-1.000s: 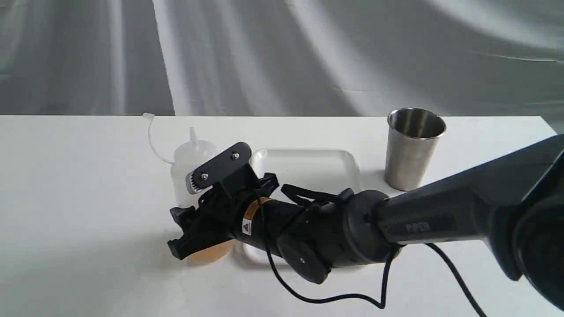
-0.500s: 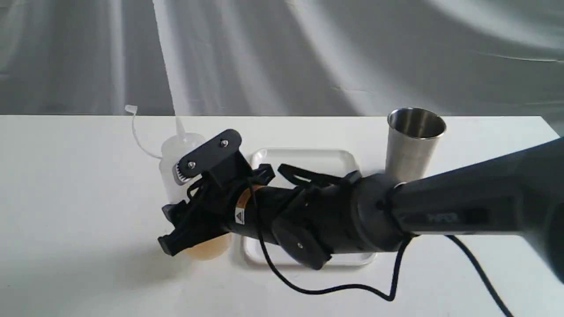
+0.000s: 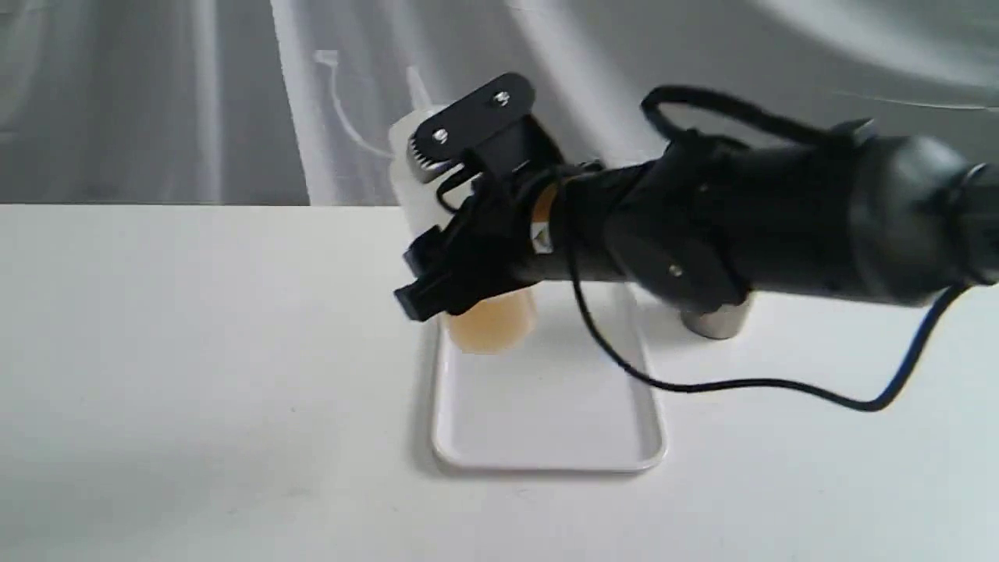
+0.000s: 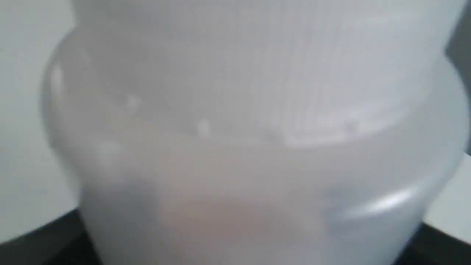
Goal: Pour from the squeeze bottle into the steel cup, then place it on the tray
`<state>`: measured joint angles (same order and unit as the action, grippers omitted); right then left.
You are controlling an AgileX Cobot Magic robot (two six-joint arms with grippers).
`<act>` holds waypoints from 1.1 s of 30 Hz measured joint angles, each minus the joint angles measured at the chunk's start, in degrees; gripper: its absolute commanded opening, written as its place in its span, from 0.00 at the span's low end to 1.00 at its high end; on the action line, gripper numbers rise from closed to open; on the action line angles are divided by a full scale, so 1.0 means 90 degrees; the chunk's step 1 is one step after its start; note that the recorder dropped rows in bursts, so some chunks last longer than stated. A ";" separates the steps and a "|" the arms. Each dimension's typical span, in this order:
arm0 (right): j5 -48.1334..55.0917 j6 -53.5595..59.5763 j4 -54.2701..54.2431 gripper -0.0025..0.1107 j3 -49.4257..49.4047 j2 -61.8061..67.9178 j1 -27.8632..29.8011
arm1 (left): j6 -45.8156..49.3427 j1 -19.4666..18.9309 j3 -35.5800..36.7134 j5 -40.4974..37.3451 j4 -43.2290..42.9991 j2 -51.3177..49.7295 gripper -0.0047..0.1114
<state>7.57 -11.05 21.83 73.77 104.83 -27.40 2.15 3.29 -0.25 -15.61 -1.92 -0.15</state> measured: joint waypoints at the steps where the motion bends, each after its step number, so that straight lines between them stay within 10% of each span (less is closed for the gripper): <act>1: 0.0181 -0.0130 0.0126 0.02 0.0000 -0.0115 0.0079 | 0.0000 0.0000 0.0000 0.0000 0.0000 0.0000 0.04; 25: 0.2499 -0.1458 0.2834 0.02 -0.2097 -0.3300 0.3551 | 0.0000 0.0000 0.0000 0.0000 0.0000 0.0000 0.04; 33: 0.2415 -0.1726 0.3845 0.02 -0.2097 -0.3107 0.3746 | 0.0000 0.0000 0.0000 0.0000 0.0000 0.0000 0.04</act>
<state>29.30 -26.59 56.44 54.89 76.87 6.31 2.15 3.29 -0.25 -15.61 -1.92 -0.15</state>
